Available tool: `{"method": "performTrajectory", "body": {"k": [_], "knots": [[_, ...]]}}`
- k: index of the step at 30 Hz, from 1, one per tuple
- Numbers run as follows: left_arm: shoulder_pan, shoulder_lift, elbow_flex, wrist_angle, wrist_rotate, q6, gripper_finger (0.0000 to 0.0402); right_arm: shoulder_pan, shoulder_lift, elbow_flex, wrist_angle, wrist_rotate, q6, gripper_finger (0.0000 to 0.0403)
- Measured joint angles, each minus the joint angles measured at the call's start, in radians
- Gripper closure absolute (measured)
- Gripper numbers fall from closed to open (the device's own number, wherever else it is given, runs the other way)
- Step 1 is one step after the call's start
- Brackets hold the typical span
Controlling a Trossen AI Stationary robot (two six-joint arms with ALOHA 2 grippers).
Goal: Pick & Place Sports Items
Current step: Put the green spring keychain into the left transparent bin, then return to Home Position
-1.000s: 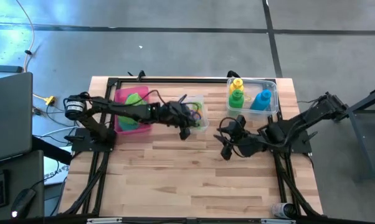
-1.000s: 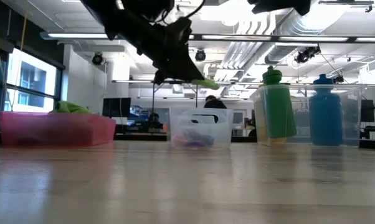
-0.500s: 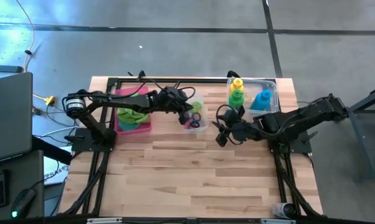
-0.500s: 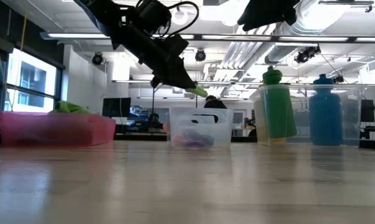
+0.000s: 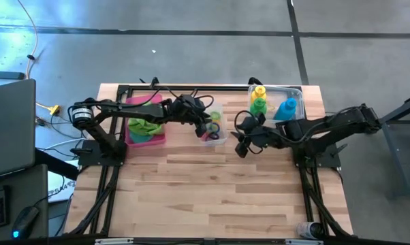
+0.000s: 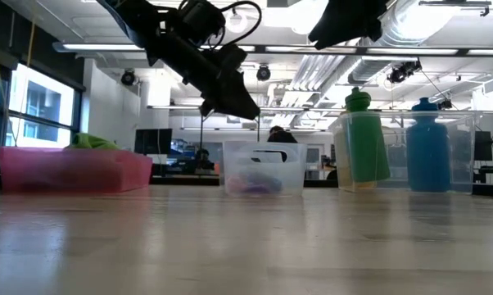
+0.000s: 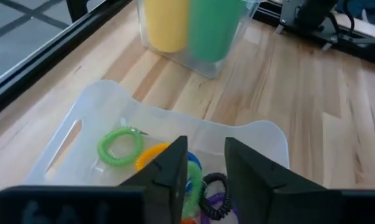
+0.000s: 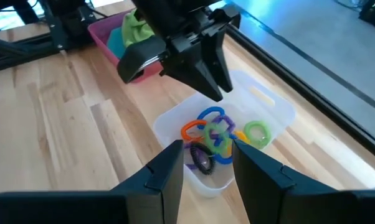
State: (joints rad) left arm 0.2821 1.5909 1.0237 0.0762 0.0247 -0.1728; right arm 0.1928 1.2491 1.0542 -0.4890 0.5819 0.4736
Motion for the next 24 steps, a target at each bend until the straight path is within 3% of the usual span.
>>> {"method": "performTrajectory", "body": {"k": [6, 11, 16, 24], "knots": [[-0.004, 0.0, 0.0, 0.0, 0.025, -0.071, 0.0275, -0.005, 0.0, 0.0, 0.04, -0.063, 0.002, 0.0275], [-0.005, -0.01, 0.001, 0.006, 0.201, -0.138, 0.0274, 0.002, -0.009, 0.0, 0.104, -0.071, 0.003, 0.0275], [-0.006, -0.018, 0.002, 0.01, 0.364, -0.21, 0.0274, 0.018, -0.008, 0.0, 0.116, -0.154, 0.004, 0.0275], [-0.028, -0.018, 0.002, 0.018, 0.44, -0.319, 0.0274, 0.017, -0.008, 0.0, 0.142, -0.333, 0.027, 0.0275]]}}
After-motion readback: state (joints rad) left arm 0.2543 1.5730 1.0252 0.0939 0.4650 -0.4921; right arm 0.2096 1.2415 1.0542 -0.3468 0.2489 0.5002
